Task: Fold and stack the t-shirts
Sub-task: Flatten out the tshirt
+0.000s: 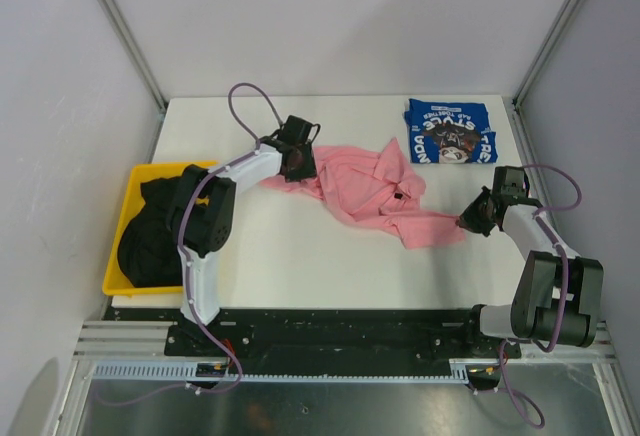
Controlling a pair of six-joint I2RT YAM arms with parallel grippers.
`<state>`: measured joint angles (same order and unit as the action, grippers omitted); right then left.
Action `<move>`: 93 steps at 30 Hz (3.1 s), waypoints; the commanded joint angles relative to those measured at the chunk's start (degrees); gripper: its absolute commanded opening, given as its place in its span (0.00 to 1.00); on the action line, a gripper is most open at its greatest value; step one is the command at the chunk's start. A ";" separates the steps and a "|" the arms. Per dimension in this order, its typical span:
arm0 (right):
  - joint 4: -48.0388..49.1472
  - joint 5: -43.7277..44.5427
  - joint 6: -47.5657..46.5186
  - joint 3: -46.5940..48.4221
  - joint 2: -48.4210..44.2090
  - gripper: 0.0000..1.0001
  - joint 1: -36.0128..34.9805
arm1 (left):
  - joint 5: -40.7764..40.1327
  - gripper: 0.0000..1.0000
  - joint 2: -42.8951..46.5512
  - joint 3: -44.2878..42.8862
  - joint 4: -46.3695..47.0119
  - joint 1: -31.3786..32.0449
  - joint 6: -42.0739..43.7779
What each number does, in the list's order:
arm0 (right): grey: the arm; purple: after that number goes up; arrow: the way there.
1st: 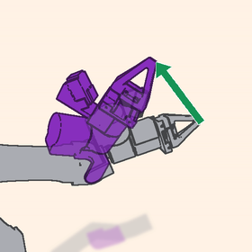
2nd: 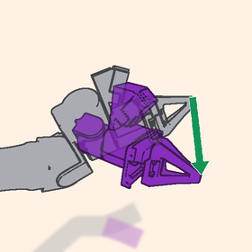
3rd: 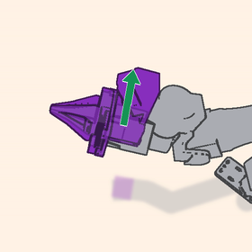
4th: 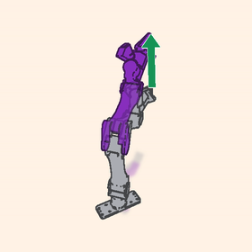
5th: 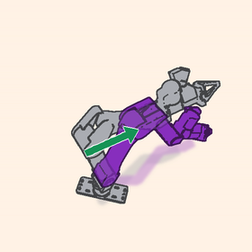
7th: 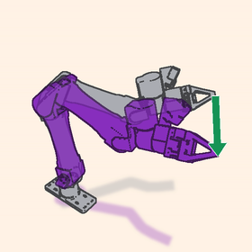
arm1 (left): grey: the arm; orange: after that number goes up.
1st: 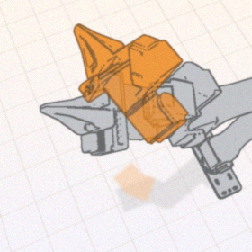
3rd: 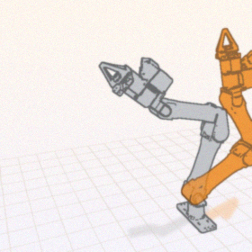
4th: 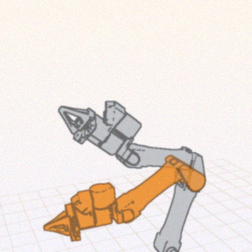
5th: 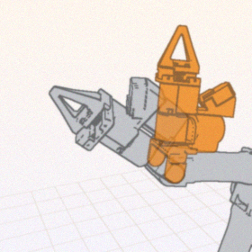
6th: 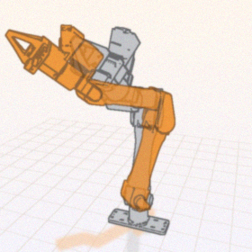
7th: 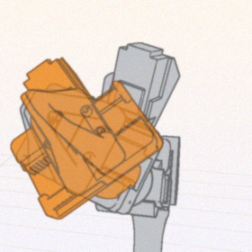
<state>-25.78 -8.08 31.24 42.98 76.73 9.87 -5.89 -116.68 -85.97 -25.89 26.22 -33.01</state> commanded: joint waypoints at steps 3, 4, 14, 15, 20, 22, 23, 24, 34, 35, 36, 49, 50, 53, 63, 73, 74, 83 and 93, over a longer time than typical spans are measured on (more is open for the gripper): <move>0.87 -0.03 -0.92 0.00 0.11 0.00 0.39 | 0.17 0.47 -0.16 -3.02 0.85 -0.29 -0.69; 0.89 -0.02 -0.88 0.00 0.01 0.00 0.40 | 0.35 0.46 -0.49 -3.52 0.89 -0.29 -0.62; 0.99 -0.28 -0.72 0.00 -0.23 0.00 0.50 | 1.97 0.42 -3.32 -5.99 0.81 -0.28 -0.72; 0.95 -0.28 -0.74 0.00 -0.24 0.00 0.55 | 2.04 0.41 -3.39 -5.98 0.78 -0.28 -0.77; 1.07 -0.42 -0.75 0.00 -0.27 0.00 0.59 | 1.64 0.27 -3.47 -5.98 0.78 -0.33 -0.83; 1.19 -0.51 -0.75 0.00 -0.31 0.00 0.55 | 1.44 0.17 -2.91 -5.92 0.83 -0.37 -0.87; 1.22 -0.52 -0.75 0.00 -0.29 0.00 0.57 | 1.16 0.12 -2.40 -5.85 0.79 -0.37 -0.93; 1.20 -0.53 -0.75 0.00 -0.36 0.00 0.62 | 0.63 0.07 -1.66 -5.69 0.77 -0.37 -1.01; 2.47 -1.16 -1.15 0.31 -0.22 0.00 3.30 | -3.53 0.00 12.25 1.19 0.60 -2.13 -1.17; 2.52 -1.20 -1.30 0.42 -0.15 0.00 3.88 | -3.48 0.00 14.02 2.67 0.55 -2.53 -1.17; 2.51 -1.18 -1.42 0.52 -0.08 0.00 4.48 | -3.19 0.00 15.69 4.11 0.43 -3.04 -1.22; -1.55 1.29 -1.96 1.85 -7.16 0.00 7.49 | 0.18 0.00 40.61 28.52 -3.44 -8.98 -1.16; -1.73 1.52 -1.97 1.98 -7.80 0.00 7.51 | 0.09 0.00 41.34 29.56 -3.59 -9.30 -1.08; -0.65 1.61 -1.61 2.15 -7.28 0.00 7.53 | 0.61 0.00 38.73 28.51 -3.63 -10.81 -0.27; 5.04 2.10 1.41 7.13 7.70 0.00 7.49 | 11.10 0.41 6.45 0.55 -3.67 -12.64 3.72; 4.90 2.52 1.22 8.32 10.34 0.00 6.82 | 3.83 0.47 17.50 12.61 -3.57 -12.54 2.30; 4.75 2.48 1.16 8.29 10.22 0.00 6.69 | 2.44 0.44 18.93 14.75 -3.56 -12.48 1.71; 4.57 2.71 1.35 8.21 10.14 0.00 4.45 | -0.21 0.41 16.64 18.77 -3.54 -10.68 1.22; 4.48 2.37 1.89 8.26 9.25 0.00 2.42 | -1.27 0.42 8.92 13.77 -3.62 -8.79 2.90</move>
<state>-22.00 -6.44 32.51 49.01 87.31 13.08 -4.62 -106.39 -69.04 -30.33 16.53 -31.35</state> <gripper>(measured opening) 0.010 0.418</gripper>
